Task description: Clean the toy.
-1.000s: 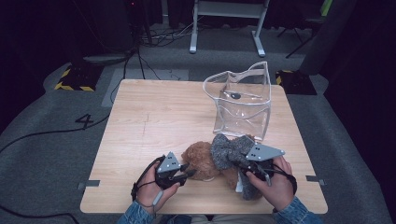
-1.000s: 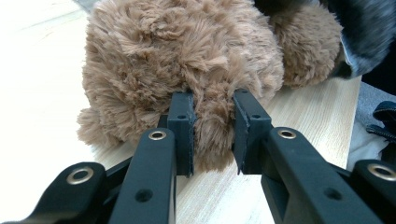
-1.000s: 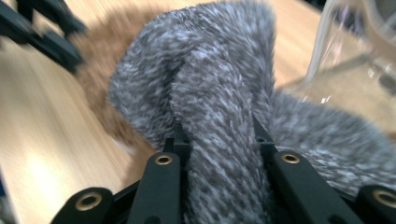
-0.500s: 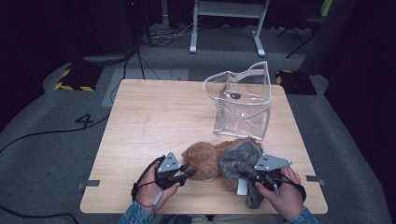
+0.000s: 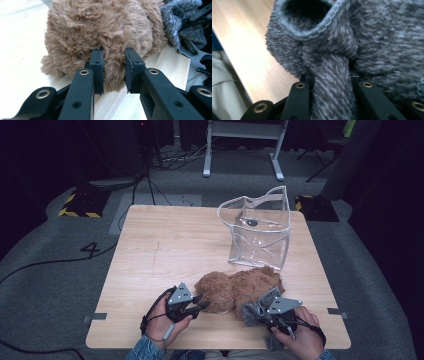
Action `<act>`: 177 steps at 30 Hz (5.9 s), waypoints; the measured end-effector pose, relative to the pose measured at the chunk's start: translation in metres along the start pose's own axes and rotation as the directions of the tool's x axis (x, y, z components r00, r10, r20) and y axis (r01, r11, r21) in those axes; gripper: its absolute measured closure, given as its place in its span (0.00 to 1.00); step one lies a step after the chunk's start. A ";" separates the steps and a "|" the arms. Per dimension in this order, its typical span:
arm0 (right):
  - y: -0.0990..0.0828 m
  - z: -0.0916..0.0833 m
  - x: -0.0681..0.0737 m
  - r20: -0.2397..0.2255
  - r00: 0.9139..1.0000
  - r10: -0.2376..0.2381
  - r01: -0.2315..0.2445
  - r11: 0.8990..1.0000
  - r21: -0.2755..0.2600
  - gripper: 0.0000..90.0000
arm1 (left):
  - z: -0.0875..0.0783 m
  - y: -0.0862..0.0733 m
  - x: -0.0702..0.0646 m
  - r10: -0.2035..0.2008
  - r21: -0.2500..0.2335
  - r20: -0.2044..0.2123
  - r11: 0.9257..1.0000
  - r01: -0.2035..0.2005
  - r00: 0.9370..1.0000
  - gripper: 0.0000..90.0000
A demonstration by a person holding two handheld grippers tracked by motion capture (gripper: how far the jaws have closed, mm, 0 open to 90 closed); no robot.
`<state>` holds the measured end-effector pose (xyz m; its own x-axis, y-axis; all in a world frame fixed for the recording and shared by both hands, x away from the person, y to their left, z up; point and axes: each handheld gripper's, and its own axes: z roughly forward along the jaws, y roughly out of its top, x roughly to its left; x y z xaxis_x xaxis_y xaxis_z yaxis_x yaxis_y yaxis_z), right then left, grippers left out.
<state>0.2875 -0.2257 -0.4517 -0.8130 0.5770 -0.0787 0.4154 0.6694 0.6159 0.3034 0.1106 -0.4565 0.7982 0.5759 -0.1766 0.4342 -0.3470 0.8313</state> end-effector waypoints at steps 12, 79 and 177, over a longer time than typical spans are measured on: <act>0.023 -0.066 -0.005 0.050 0.999 -0.004 0.016 0.972 -0.235 0.81 | 0.000 0.000 0.001 -0.012 -0.003 -0.008 1.000 0.012 1.000 0.80; -0.050 -0.037 -0.020 -0.032 0.986 0.164 -0.161 0.984 0.083 0.82 | 0.000 -0.002 0.005 -0.021 -0.014 -0.008 1.000 0.020 1.000 0.80; -0.012 -0.114 -0.009 -0.008 0.977 0.213 -0.204 0.922 -0.330 0.74 | -0.052 0.010 -0.012 0.073 0.000 -0.048 0.997 -0.073 0.996 0.96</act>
<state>0.2435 -0.2927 -0.3690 -0.7088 0.7028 0.0608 0.4142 0.3449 0.8423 0.2763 0.1384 -0.4182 0.8065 0.5843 -0.0900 0.3749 -0.3878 0.8421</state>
